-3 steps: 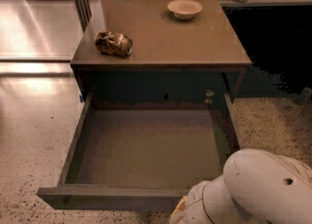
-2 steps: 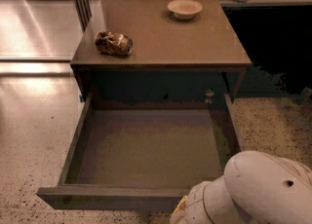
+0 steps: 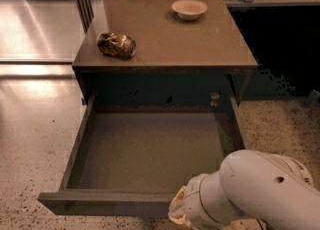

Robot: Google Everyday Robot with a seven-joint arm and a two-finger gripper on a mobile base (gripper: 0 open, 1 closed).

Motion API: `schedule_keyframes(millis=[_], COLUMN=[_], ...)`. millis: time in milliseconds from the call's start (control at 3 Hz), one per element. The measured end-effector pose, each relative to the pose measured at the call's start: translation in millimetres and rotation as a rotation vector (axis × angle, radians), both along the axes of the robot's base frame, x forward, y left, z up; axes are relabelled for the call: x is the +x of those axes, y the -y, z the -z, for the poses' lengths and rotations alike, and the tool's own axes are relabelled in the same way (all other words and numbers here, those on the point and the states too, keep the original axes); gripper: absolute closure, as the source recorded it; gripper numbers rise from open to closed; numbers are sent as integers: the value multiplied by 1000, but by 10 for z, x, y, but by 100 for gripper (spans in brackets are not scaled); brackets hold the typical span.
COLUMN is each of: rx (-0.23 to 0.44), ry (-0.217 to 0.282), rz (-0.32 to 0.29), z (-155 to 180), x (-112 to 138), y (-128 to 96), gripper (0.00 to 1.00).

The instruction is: Close top drawer

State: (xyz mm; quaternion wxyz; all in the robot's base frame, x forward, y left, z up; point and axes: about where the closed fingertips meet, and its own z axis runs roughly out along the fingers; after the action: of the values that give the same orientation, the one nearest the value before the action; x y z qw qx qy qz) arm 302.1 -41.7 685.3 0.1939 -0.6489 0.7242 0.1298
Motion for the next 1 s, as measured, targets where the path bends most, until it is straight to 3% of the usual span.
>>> schedule_keyframes(millis=[333, 1000], rx=[1, -8], ry=[45, 63], rz=[4, 3], z=[-12, 53], x=[189, 292], y=[-69, -115], gripper=[100, 100])
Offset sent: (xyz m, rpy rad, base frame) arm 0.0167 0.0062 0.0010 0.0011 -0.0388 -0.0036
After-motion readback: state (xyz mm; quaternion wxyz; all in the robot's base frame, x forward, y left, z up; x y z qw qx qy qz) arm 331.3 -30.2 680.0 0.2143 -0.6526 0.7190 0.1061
